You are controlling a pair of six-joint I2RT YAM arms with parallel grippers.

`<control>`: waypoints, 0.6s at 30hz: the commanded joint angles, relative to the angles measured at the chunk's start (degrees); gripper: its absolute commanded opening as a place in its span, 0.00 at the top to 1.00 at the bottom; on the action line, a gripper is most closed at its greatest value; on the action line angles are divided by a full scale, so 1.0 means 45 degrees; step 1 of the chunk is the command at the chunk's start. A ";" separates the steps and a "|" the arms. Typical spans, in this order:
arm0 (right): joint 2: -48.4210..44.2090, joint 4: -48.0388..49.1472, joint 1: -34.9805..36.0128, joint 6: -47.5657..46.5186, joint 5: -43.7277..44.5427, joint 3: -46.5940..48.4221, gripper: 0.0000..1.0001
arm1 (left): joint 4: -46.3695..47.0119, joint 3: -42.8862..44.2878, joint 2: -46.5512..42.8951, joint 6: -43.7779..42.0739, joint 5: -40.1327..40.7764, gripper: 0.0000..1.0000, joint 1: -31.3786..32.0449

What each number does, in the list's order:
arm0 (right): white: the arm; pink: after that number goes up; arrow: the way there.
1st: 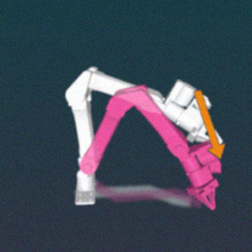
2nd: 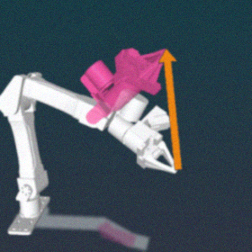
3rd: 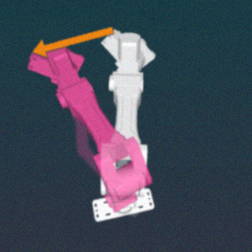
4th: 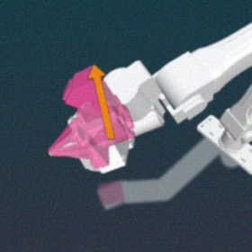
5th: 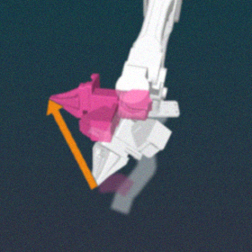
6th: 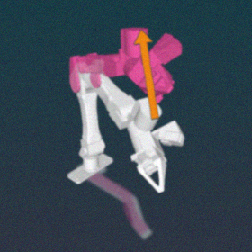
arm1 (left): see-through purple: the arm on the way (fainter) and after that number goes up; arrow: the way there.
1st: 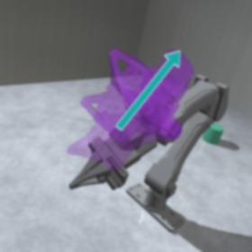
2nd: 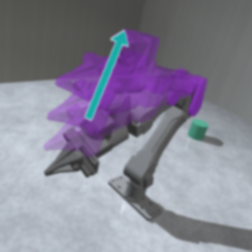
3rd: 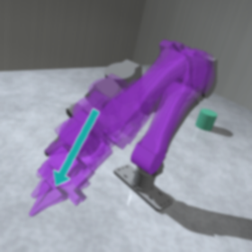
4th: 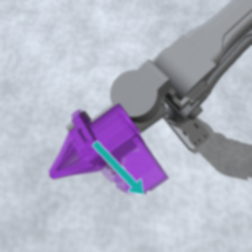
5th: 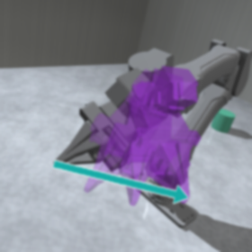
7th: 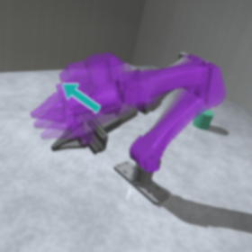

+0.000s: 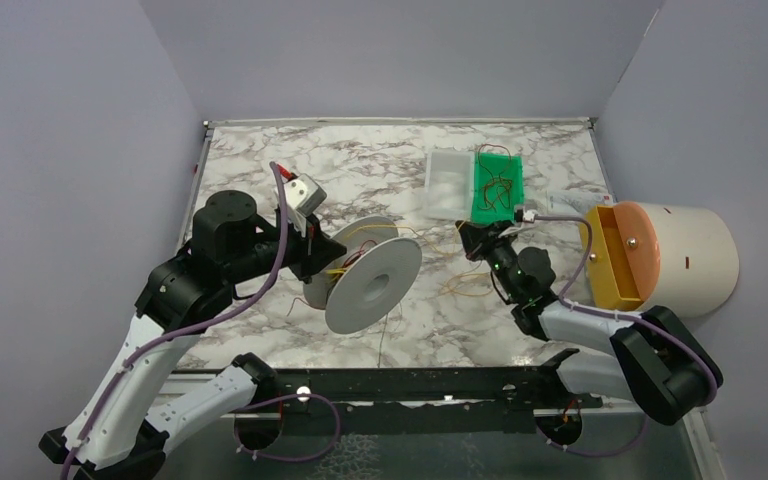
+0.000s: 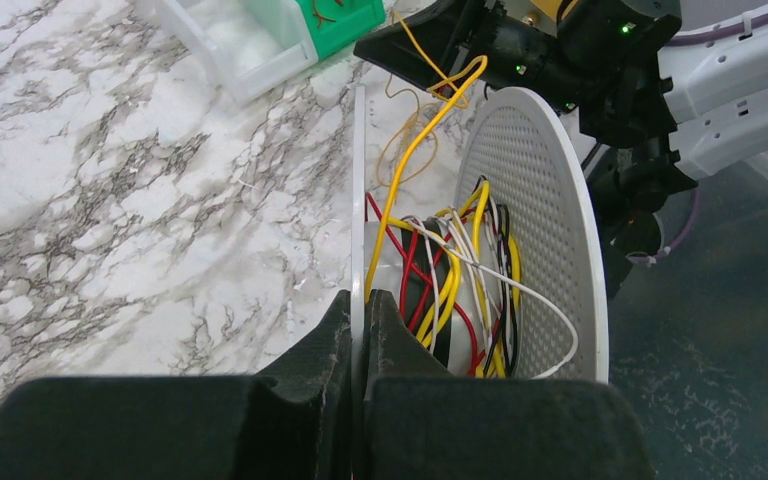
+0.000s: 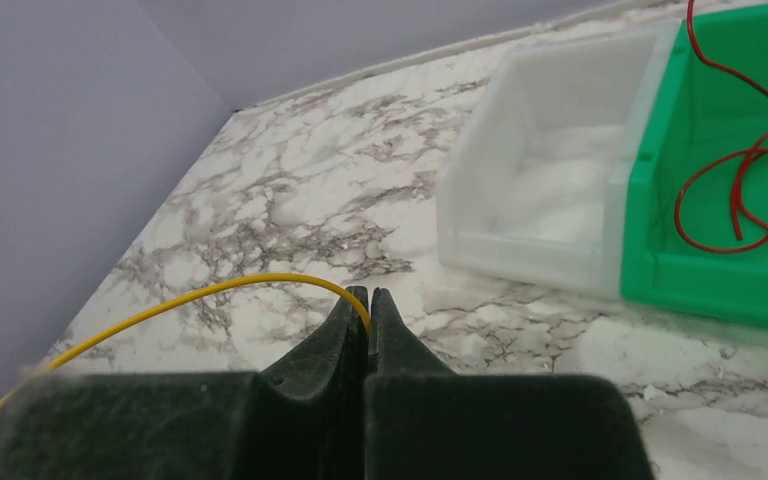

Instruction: Wrap the cables

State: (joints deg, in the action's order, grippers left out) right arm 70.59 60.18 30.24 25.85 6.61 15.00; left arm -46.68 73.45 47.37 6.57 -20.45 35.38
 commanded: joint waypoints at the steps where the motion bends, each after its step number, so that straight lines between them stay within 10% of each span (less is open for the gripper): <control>1: -0.0382 -0.0849 -0.0078 0.0623 0.0194 -0.0663 0.99 | 0.0724 0.0672 -0.0125 0.0277 -0.0552 1.00 0.0049; 18: 0.0702 0.0784 0.0109 0.2118 -0.4364 -0.2162 0.99 | 0.3383 -0.0030 0.0372 0.2509 0.0627 1.00 0.0049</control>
State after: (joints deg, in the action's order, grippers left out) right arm 72.12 59.99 30.26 33.58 -5.61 6.46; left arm -41.04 73.58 49.08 13.17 -19.88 35.38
